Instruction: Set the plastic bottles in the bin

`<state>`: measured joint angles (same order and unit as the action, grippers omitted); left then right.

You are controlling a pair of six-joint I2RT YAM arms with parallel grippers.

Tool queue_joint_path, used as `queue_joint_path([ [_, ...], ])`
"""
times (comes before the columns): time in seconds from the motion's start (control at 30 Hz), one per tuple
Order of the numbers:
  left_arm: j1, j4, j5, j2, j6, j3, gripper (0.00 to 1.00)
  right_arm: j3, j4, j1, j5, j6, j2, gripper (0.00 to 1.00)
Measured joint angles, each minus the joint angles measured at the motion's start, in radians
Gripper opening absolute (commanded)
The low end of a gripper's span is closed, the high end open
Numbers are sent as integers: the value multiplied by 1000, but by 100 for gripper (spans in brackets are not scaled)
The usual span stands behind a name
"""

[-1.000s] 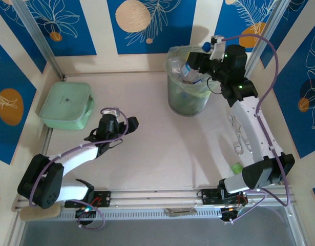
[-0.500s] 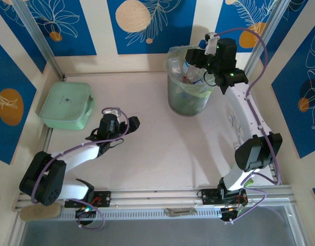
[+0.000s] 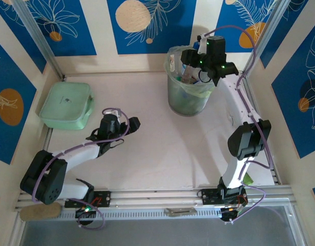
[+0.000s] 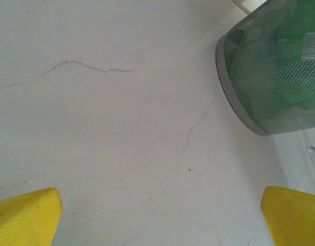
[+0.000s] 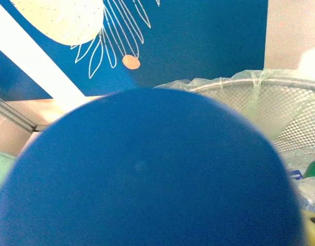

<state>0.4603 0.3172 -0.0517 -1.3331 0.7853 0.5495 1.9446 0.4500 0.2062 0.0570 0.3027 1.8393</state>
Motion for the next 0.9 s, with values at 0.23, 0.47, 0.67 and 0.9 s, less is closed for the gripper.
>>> queue_joint_path([
  [0.23, 0, 4, 0, 0, 3, 0, 99, 47, 58, -9, 23, 4, 47, 83],
  [0.47, 0, 4, 0, 0, 3, 0, 99, 120, 97, -20, 51, 7, 46, 88],
  [0.67, 0, 5, 0, 0, 3, 0, 99, 148, 105, -24, 37, 7, 21, 86],
  [0.9, 0, 5, 0, 0, 3, 0, 99, -47, 63, 21, -58, 32, -119, 85],
])
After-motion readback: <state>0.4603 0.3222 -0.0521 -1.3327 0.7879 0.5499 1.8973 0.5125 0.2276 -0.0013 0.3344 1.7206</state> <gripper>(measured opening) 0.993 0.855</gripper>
